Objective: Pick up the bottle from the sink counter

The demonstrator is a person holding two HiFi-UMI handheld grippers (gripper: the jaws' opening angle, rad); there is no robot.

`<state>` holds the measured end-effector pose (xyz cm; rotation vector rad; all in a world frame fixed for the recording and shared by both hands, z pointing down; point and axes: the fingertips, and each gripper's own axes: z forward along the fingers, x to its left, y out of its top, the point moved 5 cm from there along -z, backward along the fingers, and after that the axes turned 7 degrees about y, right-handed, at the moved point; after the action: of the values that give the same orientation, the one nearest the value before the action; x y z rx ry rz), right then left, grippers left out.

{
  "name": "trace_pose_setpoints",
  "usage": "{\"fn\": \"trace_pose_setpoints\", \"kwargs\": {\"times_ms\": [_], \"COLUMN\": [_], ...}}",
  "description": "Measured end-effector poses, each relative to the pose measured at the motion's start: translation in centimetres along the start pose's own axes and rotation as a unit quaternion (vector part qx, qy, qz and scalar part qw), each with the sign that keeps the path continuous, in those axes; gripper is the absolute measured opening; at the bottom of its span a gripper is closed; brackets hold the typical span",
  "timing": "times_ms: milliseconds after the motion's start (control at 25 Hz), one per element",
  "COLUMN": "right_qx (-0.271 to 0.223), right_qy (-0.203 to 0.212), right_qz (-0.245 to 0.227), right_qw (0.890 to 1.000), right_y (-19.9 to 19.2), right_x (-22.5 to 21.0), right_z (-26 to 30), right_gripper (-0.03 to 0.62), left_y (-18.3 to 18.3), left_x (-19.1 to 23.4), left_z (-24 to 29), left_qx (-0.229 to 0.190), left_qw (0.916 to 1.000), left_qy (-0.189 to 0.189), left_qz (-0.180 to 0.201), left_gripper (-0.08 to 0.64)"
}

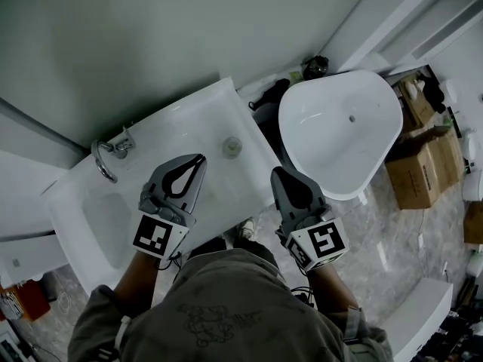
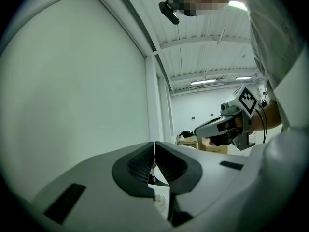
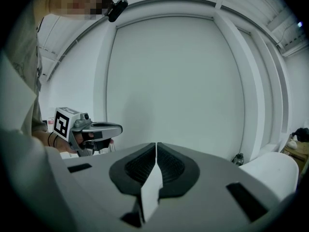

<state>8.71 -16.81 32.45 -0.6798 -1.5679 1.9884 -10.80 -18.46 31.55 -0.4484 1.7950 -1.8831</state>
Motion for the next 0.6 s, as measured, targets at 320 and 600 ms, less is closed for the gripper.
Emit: {"fn": "trace_pose_setpoints", "kwargs": {"times_ms": [320, 600], "right_qx": [0.003, -0.002], "right_qy": [0.018, 0.030], "right_qz": [-0.016, -0.015], "right_qw": [1.000, 0.999], "right_y": [0.2, 0.2], "right_x": [-2.3, -3.6], "right_z": [1.4, 3.7], "right_gripper": [0.032, 0.032], "left_y": [-1.1, -3.5], "left_x": [-0.9, -2.1], "left_z": [3.0, 7.4], "left_qx": [0.013, 0.028], "left_qw": [0.9993, 0.9947], "left_qy": [-0.035, -0.074], "left_qz": [0.006, 0.065], "left_gripper": [0.059, 0.277]}}
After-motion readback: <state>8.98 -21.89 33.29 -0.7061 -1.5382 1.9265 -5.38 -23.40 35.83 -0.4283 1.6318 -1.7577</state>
